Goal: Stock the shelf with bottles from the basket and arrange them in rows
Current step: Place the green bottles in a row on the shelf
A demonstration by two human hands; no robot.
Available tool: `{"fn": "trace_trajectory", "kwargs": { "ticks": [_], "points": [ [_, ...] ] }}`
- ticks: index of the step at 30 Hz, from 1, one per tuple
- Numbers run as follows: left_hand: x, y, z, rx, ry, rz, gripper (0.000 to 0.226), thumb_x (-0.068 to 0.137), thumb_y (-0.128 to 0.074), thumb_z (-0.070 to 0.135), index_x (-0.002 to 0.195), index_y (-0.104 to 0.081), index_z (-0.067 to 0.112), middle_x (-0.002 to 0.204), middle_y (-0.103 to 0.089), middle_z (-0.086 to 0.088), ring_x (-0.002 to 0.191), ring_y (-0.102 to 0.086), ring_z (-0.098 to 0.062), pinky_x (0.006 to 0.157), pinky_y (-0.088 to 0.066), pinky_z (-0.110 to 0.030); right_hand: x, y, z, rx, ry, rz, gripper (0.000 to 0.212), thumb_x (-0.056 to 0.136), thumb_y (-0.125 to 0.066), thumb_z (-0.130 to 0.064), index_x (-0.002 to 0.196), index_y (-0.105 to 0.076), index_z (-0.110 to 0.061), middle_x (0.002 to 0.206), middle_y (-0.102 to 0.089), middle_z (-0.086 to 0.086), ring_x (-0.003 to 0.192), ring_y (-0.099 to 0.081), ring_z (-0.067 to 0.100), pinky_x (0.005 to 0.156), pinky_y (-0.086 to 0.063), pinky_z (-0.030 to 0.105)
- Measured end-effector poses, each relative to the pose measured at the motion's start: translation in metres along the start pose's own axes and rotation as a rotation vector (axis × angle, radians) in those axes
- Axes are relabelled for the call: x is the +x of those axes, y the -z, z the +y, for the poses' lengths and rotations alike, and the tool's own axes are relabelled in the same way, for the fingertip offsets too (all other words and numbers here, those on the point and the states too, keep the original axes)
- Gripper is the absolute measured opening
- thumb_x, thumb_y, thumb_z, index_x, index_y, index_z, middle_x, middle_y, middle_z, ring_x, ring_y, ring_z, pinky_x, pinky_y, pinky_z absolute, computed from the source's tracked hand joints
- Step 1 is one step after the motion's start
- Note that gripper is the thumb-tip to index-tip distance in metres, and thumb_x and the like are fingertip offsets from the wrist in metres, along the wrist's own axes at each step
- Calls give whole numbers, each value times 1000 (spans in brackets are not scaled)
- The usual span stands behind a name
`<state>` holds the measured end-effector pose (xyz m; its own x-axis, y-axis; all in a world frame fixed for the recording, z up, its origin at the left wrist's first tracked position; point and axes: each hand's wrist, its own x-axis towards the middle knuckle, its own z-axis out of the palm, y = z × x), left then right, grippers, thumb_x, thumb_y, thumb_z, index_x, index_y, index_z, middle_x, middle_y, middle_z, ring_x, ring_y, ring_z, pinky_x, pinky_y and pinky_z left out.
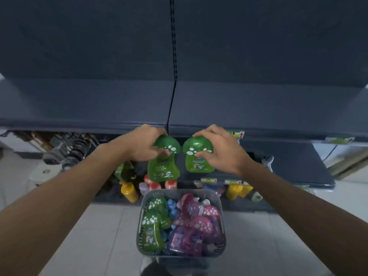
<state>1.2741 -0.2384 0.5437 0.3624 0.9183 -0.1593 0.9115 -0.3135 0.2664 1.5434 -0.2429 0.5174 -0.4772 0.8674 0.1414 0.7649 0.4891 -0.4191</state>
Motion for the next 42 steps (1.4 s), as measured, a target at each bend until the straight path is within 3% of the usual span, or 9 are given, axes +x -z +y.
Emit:
{"fn": "trace_trajectory", "kwargs": {
  "ticks": [3, 8, 12, 17, 20, 26, 31, 42],
  "points": [
    [6, 39, 13, 5, -9, 66, 48, 83, -69, 60, 117, -60, 27, 92, -66, 8, 89, -64, -19, 77, -54, -37, 5, 37, -2, 12, 15, 91, 50, 84, -75, -37, 131, -57, -32, 117, -52, -8, 117, -49, 14, 104, -41, 34],
    [32, 87, 26, 14, -32, 170, 52, 80, -71, 62, 118, -62, 28, 101, -67, 7, 94, -63, -16, 84, -56, -42, 21, 79, 2, 7, 18, 204, 52, 83, -76, -37, 131, -57, -31, 114, -52, -11, 113, -50, 11, 101, -42, 30],
    [62, 109, 27, 37, -36, 272, 61, 80, -75, 58, 129, -63, 23, 117, -57, 2, 107, -56, -19, 95, -50, -38, 39, 96, 10, -44, -16, 225, 59, 83, -77, -37, 135, -56, -18, 120, -53, -6, 116, -51, 15, 98, -38, 25],
    [108, 120, 19, -41, 5, 367, 69, 75, -83, 52, 134, -61, 23, 125, -64, 0, 116, -60, -19, 100, -49, -33, 63, 99, 20, -12, -37, 211, 51, 84, -77, -34, 129, -59, -20, 117, -52, -8, 113, -52, 13, 101, -42, 31],
    [143, 123, 11, -137, 36, 403, 63, 70, -88, 48, 124, -65, 24, 116, -68, 5, 109, -63, -15, 96, -54, -34, 84, 97, 30, 4, -56, 213, 51, 86, -75, -36, 132, -58, -22, 120, -52, -10, 115, -51, 11, 102, -41, 30],
    [220, 124, -13, -231, 38, 424, 58, 65, -92, 43, 117, -71, 27, 107, -71, 8, 102, -65, -12, 93, -56, -37, 138, 85, 43, -34, -80, 245, 49, 85, -72, -41, 131, -58, -27, 120, -53, -16, 111, -53, 9, 91, -48, 34],
    [278, 125, -30, -236, 50, 394, 62, 60, -95, 43, 117, -73, 30, 102, -72, 8, 99, -66, -13, 91, -57, -34, 179, 74, 56, -26, -87, 266, 49, 83, -76, -35, 128, -61, -22, 116, -55, -14, 104, -57, 10, 83, -51, 36],
    [325, 122, -57, -314, 74, 309, 70, 55, -97, 42, 120, -73, 32, 118, -72, 1, 115, -62, -17, 101, -52, -37, 239, 51, 64, -14, -144, 269, 46, 83, -76, -34, 125, -59, -28, 115, -54, -15, 97, -59, 12, 75, -49, 34]
  ]
}}
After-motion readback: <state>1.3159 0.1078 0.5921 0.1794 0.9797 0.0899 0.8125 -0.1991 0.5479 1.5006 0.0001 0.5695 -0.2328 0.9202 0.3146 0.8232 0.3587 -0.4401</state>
